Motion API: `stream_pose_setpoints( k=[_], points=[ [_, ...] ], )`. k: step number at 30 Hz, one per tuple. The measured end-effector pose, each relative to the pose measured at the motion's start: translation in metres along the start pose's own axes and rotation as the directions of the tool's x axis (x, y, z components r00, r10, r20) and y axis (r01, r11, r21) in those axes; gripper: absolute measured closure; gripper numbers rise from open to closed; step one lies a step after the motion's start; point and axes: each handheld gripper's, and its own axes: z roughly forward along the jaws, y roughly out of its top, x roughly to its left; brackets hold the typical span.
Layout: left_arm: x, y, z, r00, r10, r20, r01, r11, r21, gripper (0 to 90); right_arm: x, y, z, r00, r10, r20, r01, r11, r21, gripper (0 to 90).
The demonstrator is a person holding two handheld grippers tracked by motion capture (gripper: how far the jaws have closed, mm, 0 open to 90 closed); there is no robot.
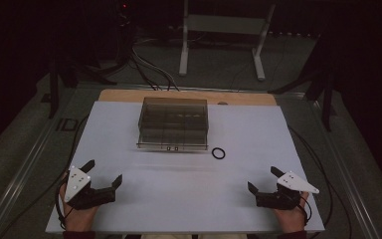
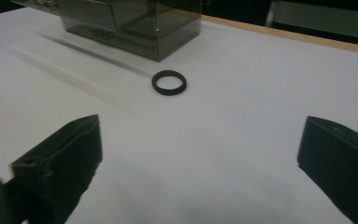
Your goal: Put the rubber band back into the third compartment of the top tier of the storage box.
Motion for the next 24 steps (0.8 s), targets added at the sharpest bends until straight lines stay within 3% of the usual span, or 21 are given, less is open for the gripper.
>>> stream_pose_setpoints(
  k=[10, 24],
  points=[
    [0.0042, 0.0000, -0.0043, 0.9996, 0.001, -0.027, -0.001, 1.0000, -0.002, 0.6, -0.0026, 0.0013, -0.0019, 0.9996, 0.029, 0.006, -0.029, 0.999, -0.025, 0.1],
    [0.0073, -0.0050, -0.0055, 0.9990, -0.017, -0.040, 0.016, 0.9998, -0.008, 0.5, -0.0021, 0.0059, 0.0007, 0.9992, 0.037, 0.011, -0.037, 0.999, -0.014, 0.1]
  ],
)
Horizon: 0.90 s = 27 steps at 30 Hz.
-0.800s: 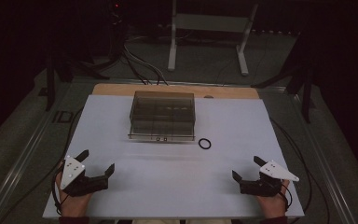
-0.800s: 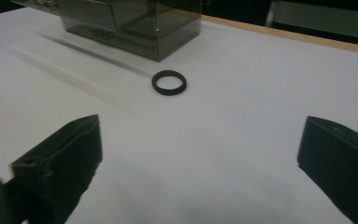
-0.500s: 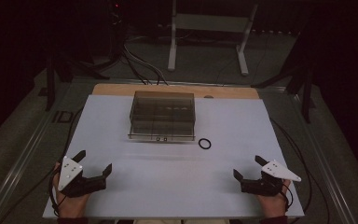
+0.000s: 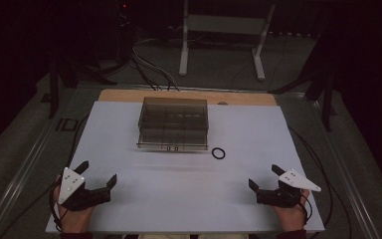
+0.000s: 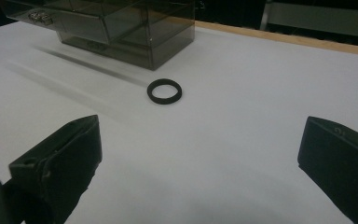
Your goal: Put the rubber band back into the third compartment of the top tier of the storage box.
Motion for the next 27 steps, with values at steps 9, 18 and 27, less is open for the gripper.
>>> stream_pose_setpoints(
  k=[9, 18, 27],
  points=[
    [-0.004, -0.001, 0.002, 0.9995, 0.028, -0.016, -0.028, 0.9995, 0.012, 0.5, 0.001, 0.010, 0.004, 1.0000, -0.003, 0.000, 0.004, 1.000, 0.014, 0.1],
    [-0.008, 0.000, 0.006, 0.9986, 0.053, -0.007, -0.053, 0.9982, 0.027, 0.5, -0.002, 0.033, 0.010, 0.9998, -0.020, -0.008, 0.020, 1.000, 0.013, 0.1],
    [-0.011, 0.002, 0.009, 0.9984, 0.056, 0.003, -0.056, 0.9980, 0.031, 0.5, -0.004, 0.054, 0.025, 0.9996, -0.027, -0.010, 0.027, 0.999, 0.022, 0.1]
  ],
)
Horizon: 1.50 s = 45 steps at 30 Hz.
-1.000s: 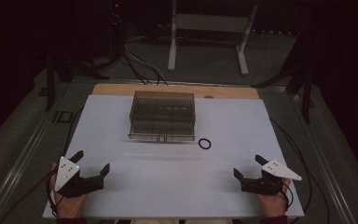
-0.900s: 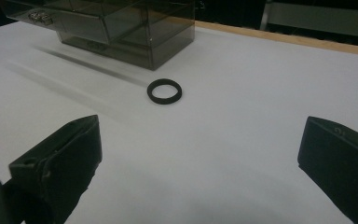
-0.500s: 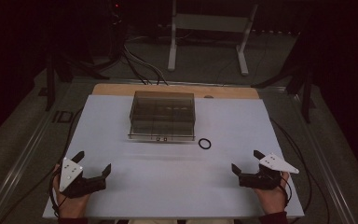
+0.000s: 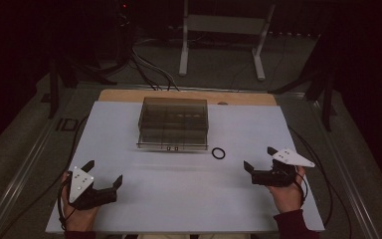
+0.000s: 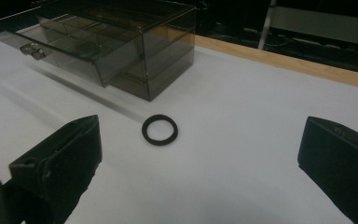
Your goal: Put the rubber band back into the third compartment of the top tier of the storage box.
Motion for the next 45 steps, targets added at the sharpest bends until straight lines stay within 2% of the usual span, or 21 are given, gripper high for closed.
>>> stream_pose_setpoints(
  k=[16, 20, 32, 45],
  points=[
    [0.004, 0.000, -0.002, 0.9997, -0.022, 0.001, 0.022, 0.9997, -0.004, 0.7, 0.006, 0.038, 0.035, 0.9971, -0.076, -0.010, 0.076, 0.996, 0.055, 0.1],
    [0.005, -0.001, -0.003, 0.9995, -0.030, -0.010, 0.029, 0.9995, -0.013, 0.7, 0.007, 0.044, 0.044, 0.9960, -0.087, -0.018, 0.088, 0.993, 0.073, 0.1],
    [0.004, -0.002, -0.002, 0.9994, -0.031, -0.015, 0.031, 0.9994, -0.018, 0.6, 0.003, 0.048, 0.069, 0.9989, -0.045, -0.010, 0.046, 0.993, 0.108, 0.1],
    [0.004, -0.003, -0.001, 0.9993, -0.034, -0.017, 0.034, 0.9993, -0.019, 0.6, 0.005, 0.046, 0.090, 0.9996, -0.021, -0.018, 0.023, 0.989, 0.146, 0.1]
  ],
)
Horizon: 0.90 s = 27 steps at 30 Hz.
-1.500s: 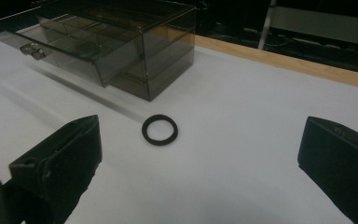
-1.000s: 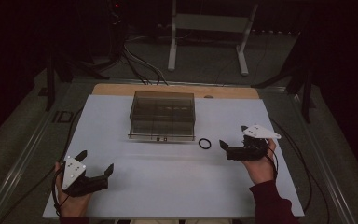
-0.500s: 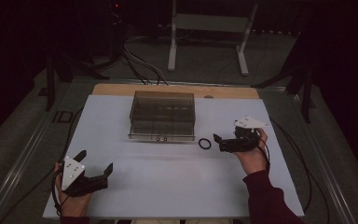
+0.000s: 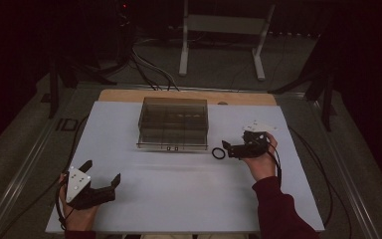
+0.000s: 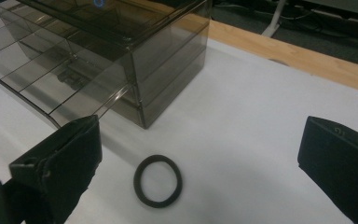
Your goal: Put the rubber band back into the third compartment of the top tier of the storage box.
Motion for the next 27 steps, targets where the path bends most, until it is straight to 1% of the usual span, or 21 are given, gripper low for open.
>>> stream_pose_setpoints(
  k=[3, 8, 14, 17, 20, 23, 25, 27],
  points=[
    [0.000, -0.001, 0.000, 1.0000, 0.003, -0.001, -0.003, 1.0000, 0.004, 0.6, 0.001, 0.000, 0.003, 1.0000, -0.003, -0.004, 0.003, 1.000, 0.009, 0.1],
    [0.001, -0.001, 0.000, 1.0000, -0.003, -0.004, 0.003, 1.0000, 0.000, 0.6, 0.001, -0.003, 0.012, 1.0000, 0.009, -0.004, -0.008, 0.999, 0.047, 0.1],
    [0.000, -0.002, 0.001, 0.9999, 0.006, -0.010, -0.006, 1.0000, 0.007, 0.6, 0.002, -0.006, 0.019, 0.9997, 0.023, -0.011, -0.022, 0.997, 0.074, 0.2],
    [0.000, -0.002, 0.001, 0.9999, 0.005, -0.010, -0.005, 1.0000, 0.006, 0.6, 0.002, -0.011, 0.026, 0.9995, 0.030, -0.012, -0.028, 0.994, 0.110, 3.4],
    [0.000, -0.002, 0.001, 1.0000, 0.005, -0.008, -0.004, 0.9999, 0.009, 0.6, 0.002, -0.013, 0.029, 0.9995, 0.029, -0.007, -0.028, 0.992, 0.122, 5.8],
    [0.000, -0.002, 0.002, 0.9999, 0.006, -0.011, -0.006, 0.9998, 0.019, 0.6, 0.001, -0.019, 0.036, 0.9994, 0.032, 0.011, -0.033, 0.988, 0.148, 9.0],
    [0.000, -0.003, 0.003, 0.9999, 0.004, -0.012, -0.004, 0.9998, 0.022, 0.6, 0.002, -0.022, 0.040, 0.9989, 0.024, 0.040, -0.030, 0.986, 0.161, 13.4],
    [0.000, -0.003, 0.003, 0.9999, 0.004, -0.012, -0.004, 0.9997, 0.022, 0.6, 0.002, -0.024, 0.041, 0.9988, 0.021, 0.044, -0.028, 0.986, 0.167, 14.4]
  ],
)
